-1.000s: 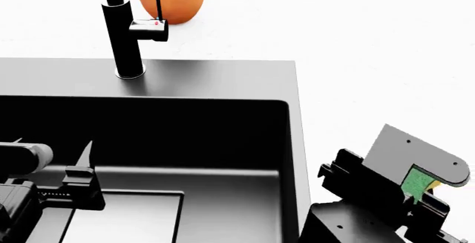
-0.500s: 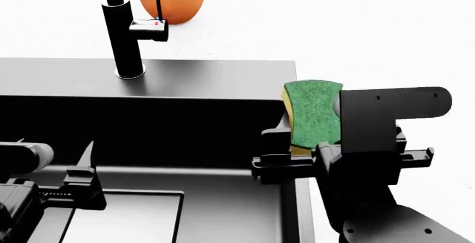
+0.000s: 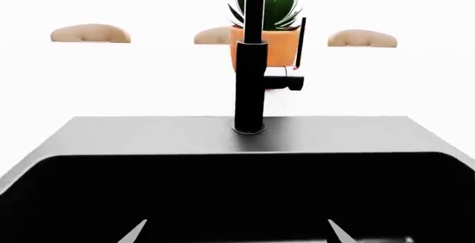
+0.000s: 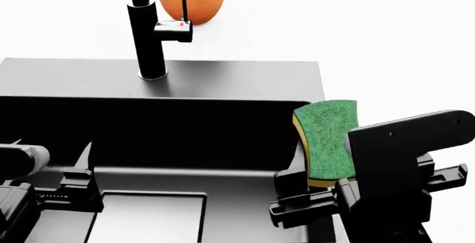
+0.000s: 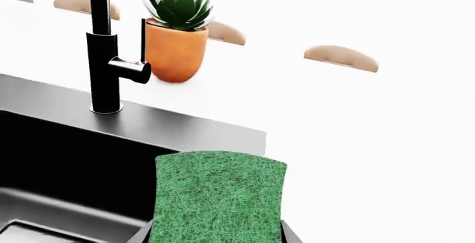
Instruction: Pick the pan and sponge and place them into the sink. Then turn on the water.
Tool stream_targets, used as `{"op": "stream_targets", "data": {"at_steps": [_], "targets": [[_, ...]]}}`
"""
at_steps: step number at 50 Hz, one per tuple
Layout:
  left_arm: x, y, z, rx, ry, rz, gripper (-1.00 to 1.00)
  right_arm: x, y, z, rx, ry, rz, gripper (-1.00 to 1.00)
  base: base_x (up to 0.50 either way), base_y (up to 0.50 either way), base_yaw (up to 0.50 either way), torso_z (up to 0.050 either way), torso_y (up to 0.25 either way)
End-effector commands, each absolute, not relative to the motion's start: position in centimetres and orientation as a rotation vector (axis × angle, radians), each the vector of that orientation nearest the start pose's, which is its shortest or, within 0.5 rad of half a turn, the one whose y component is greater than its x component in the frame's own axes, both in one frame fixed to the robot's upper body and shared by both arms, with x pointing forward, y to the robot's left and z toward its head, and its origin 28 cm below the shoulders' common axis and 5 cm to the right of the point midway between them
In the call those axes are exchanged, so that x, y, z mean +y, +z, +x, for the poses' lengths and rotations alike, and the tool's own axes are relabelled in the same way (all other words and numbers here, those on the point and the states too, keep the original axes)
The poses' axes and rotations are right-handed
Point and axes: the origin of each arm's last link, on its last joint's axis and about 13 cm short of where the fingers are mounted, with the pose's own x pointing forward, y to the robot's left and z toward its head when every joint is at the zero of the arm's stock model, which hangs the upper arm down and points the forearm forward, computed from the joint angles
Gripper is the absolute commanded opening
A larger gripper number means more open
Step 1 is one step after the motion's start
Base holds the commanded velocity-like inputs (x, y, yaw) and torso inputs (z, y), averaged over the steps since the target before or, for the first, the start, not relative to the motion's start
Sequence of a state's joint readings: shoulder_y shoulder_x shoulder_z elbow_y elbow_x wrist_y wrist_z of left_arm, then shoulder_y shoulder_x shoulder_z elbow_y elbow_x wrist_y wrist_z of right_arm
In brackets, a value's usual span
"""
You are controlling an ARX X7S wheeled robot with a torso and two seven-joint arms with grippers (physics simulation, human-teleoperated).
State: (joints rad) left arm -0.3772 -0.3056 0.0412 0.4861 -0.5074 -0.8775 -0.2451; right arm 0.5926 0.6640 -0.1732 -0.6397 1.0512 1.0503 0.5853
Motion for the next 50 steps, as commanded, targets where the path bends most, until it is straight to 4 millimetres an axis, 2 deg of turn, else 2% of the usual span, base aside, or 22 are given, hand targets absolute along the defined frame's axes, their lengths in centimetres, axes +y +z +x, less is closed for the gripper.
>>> {"op": "stream_targets", "data": {"at_steps": [1,19,29,30,37,40,46,50], "targets": [[23.6,14.6,24.7,0.067,-0.051,-0.023,1.00,-13.9,19.8,22.2,0.094,0.144,-0.201,-1.00,0.04,0.50,0.00,0.000,0.000],[23.7,14.6,24.6,0.068,-0.047,-0.024,1.00,-14.2,19.4,22.3,0.102,0.132,-0.187,-1.00,0.00,0.49,0.00,0.000,0.000],[23.7,14.5,24.6,0.070,-0.049,-0.023,1.00,-14.7,19.2,22.4,0.100,0.072,-0.182,-1.00,-0.02,0.14,0.00,0.000,0.000],[23.6,14.5,24.7,0.071,-0.051,-0.022,1.00,-14.8,19.0,22.6,0.104,0.066,-0.148,-1.00,0.00,0.00,0.00,0.000,0.000],[23.6,14.5,24.7,0.072,-0.048,-0.023,1.00,-15.2,17.6,24.5,0.285,0.061,-0.247,-1.00,0.00,0.00,0.00,0.000,0.000],[23.7,14.5,24.7,0.072,-0.047,-0.025,1.00,-15.5,16.1,25.4,0.409,0.075,-0.230,-1.00,0.00,0.00,0.00,0.000,0.000],[23.7,14.5,24.7,0.072,-0.044,-0.027,1.00,-15.7,14.4,27.5,0.507,0.045,-0.186,-1.00,0.00,0.00,0.00,0.000,0.000],[23.7,14.5,24.7,0.073,-0.043,-0.028,1.00,-15.9,13.4,28.2,0.544,0.046,-0.187,-1.00,0.00,0.00,0.00,0.000,0.000]]}}
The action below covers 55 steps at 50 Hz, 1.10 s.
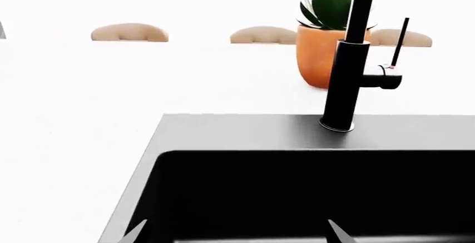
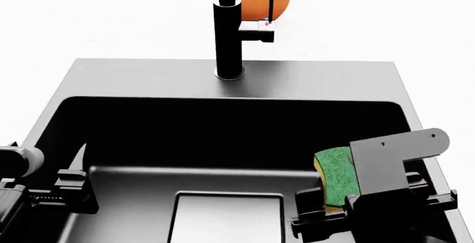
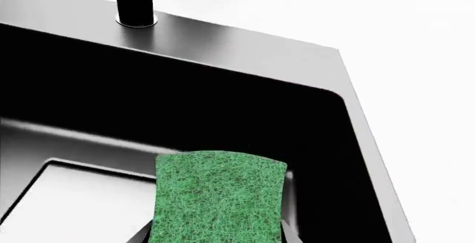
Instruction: Pick the pan and sponge and place them into the sink. Then turn on the water.
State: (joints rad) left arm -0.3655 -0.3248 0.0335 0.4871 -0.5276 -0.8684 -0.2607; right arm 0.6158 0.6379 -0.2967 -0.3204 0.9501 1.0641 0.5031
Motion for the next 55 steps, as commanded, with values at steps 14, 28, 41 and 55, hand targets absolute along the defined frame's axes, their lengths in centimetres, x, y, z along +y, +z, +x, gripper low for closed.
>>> {"op": "stream_targets", "data": {"at_steps": [14,28,41,55], "targets": [[23.6,14.4,24.8,0.074,-0.042,-0.029,1.00,-16.8,10.2,30.6,0.609,0.068,-0.111,-1.00,0.00,0.00,0.00,0.000,0.000],[23.6,14.3,24.9,0.078,-0.040,-0.027,1.00,-17.4,8.3,30.7,0.659,0.059,-0.068,-1.00,0.00,0.00,0.00,0.000,0.000],[23.6,14.3,24.8,0.080,-0.042,-0.027,1.00,-17.5,8.8,30.5,0.640,0.056,-0.069,1.00,0.00,0.00,0.00,0.000,0.000],[23.4,14.2,24.9,0.082,-0.045,-0.024,1.00,-16.9,12.7,29.5,0.494,0.056,-0.089,1.00,0.00,0.00,0.00,0.000,0.000]]}}
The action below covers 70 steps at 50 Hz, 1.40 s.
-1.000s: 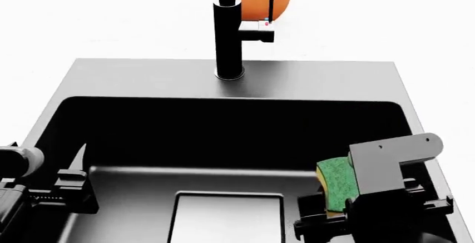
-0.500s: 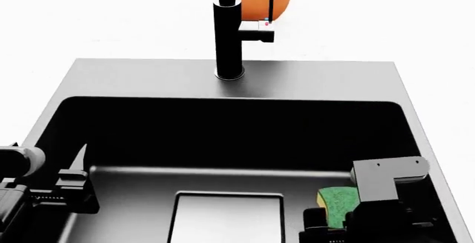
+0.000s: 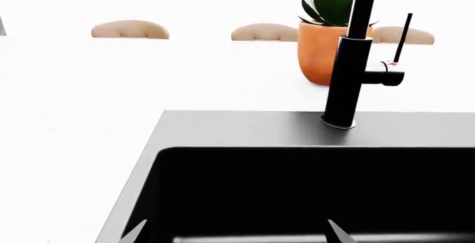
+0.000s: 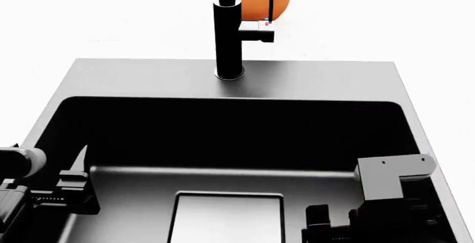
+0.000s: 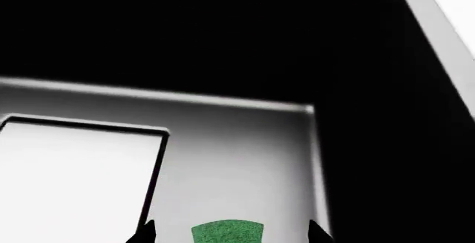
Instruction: Pick the pan and sponge and place them into the sink. Then turn on the water.
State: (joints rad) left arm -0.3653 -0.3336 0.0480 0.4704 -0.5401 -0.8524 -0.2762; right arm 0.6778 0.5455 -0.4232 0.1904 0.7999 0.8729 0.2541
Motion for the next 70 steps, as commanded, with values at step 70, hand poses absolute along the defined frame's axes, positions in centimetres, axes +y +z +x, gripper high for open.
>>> {"op": "stream_targets", "data": {"at_steps": [70], "targets": [[24.2,14.4,24.2,0.067,-0.030,-0.029,1.00,-15.0,15.3,23.0,0.026,0.119,-0.061,1.00,-0.12,0.15,0.00,0.000,0.000]]}}
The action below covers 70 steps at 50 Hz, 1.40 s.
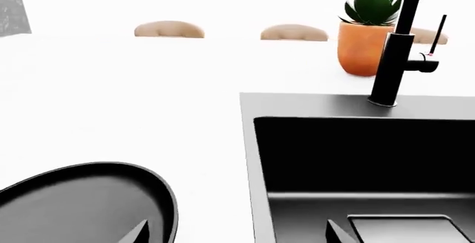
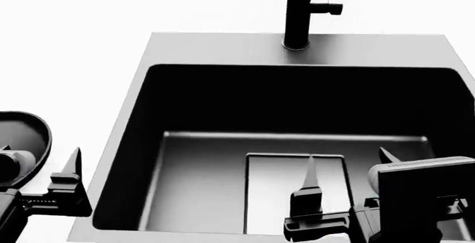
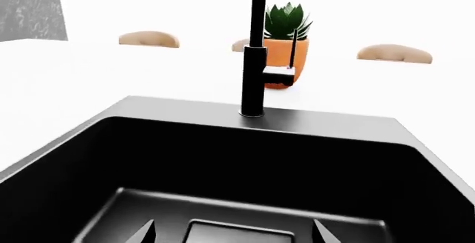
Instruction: Pick the pan and sponge and place them into the sink. Then turn on the water.
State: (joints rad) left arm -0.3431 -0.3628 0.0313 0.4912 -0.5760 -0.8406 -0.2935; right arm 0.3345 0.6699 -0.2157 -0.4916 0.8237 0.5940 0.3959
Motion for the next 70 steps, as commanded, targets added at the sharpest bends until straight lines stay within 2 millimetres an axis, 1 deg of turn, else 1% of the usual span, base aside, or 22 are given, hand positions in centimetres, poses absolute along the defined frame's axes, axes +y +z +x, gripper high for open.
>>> {"op": "stream_targets", "data": {"at_steps": [1,28,34,36,37,39,42,43,44,45,46,48,49,51,54,56,58,60,62,63,68,70], "targets": [[24.0,14.4,24.4,0.070,-0.030,-0.028,1.00,-15.0,15.3,23.0,0.024,0.119,-0.062,1.00,-0.23,0.50,0.00,0.000,0.000],[24.0,14.2,24.2,0.080,-0.044,-0.017,1.00,-15.1,15.2,22.9,0.020,0.105,-0.064,1.00,-0.18,0.48,0.00,0.000,0.000],[23.8,14.1,24.0,0.079,-0.055,-0.016,1.00,-15.2,15.0,23.0,0.027,0.095,-0.059,1.00,0.00,0.02,0.00,0.000,0.000],[23.3,14.3,24.0,0.078,-0.070,-0.075,1.00,-15.2,15.1,23.0,0.028,0.093,-0.058,1.00,0.00,0.00,0.00,0.000,0.000],[23.0,14.1,24.0,0.087,-0.080,-0.003,1.00,-15.2,15.1,23.0,0.028,0.093,-0.059,1.00,0.00,0.00,0.00,0.000,0.000],[23.1,14.0,24.1,0.131,-0.066,-0.024,1.00,-15.3,15.1,22.9,0.031,0.090,-0.059,1.00,0.00,0.00,0.00,0.000,0.000],[23.3,15.2,23.9,0.166,-0.049,0.043,1.00,-15.5,15.0,22.9,0.032,0.078,-0.054,1.00,0.00,0.00,0.00,0.000,0.000],[23.3,15.6,23.7,0.196,-0.122,0.040,1.00,-15.5,15.0,22.8,0.036,0.082,-0.052,1.00,0.00,0.00,0.00,0.000,0.000],[23.4,16.0,23.3,0.194,-0.150,0.093,1.00,-15.4,15.0,22.8,0.037,0.085,-0.054,1.00,0.00,0.00,0.00,0.000,0.000],[23.7,16.2,23.1,0.214,-0.139,0.057,1.00,-15.4,15.1,22.8,0.036,0.084,-0.054,1.00,0.00,0.00,0.00,0.000,0.000],[23.8,16.4,23.1,0.214,-0.141,0.138,1.00,-15.4,15.2,22.7,0.031,0.082,-0.052,1.00,0.00,0.00,0.00,0.000,0.000],[24.2,17.5,22.4,0.277,-0.182,0.066,1.00,-15.6,15.2,22.6,0.029,0.078,-0.049,1.00,0.00,0.00,0.00,0.000,0.000],[24.4,18.0,22.2,0.290,-0.202,0.140,1.00,-15.6,15.1,22.6,0.029,0.078,-0.049,1.00,0.00,0.00,0.00,0.000,0.000],[24.5,19.0,22.5,0.312,-0.220,0.080,1.00,-15.6,15.1,22.7,0.031,0.076,-0.047,1.00,0.00,0.00,0.00,0.000,0.000],[25.4,19.7,22.8,0.367,-0.213,0.137,1.00,-15.7,15.1,22.5,0.032,0.076,-0.047,1.00,0.00,0.00,0.00,0.000,0.000],[26.2,20.1,22.4,0.383,-0.208,0.173,1.00,-15.8,15.0,22.5,0.034,0.069,-0.046,1.00,0.00,0.00,0.00,0.000,0.000],[25.7,20.4,22.4,0.406,-0.236,0.172,1.00,-15.7,15.0,22.6,0.038,0.069,-0.043,1.00,0.00,0.00,0.00,0.000,0.000],[25.9,20.5,22.1,0.418,-0.265,0.242,1.00,-15.6,14.9,22.7,0.042,0.074,-0.043,1.00,0.00,0.00,0.00,0.000,0.000],[26.0,20.5,23.2,0.473,-0.245,0.130,1.00,-15.5,14.8,22.7,0.047,0.079,-0.044,1.00,0.00,0.00,0.00,0.000,0.000],[26.4,20.3,23.3,0.499,-0.247,0.185,1.00,-15.5,14.8,22.7,0.047,0.078,-0.042,1.00,0.00,0.00,0.00,0.000,0.000],[25.7,20.5,24.8,0.541,-0.229,0.218,1.00,-15.5,14.4,22.9,0.055,0.077,-0.044,1.00,0.00,0.00,0.00,0.000,0.000],[25.7,20.5,24.7,0.569,-0.267,0.209,1.00,-15.5,14.3,22.9,0.060,0.078,-0.042,1.00,0.00,0.00,0.00,0.000,0.000]]}}
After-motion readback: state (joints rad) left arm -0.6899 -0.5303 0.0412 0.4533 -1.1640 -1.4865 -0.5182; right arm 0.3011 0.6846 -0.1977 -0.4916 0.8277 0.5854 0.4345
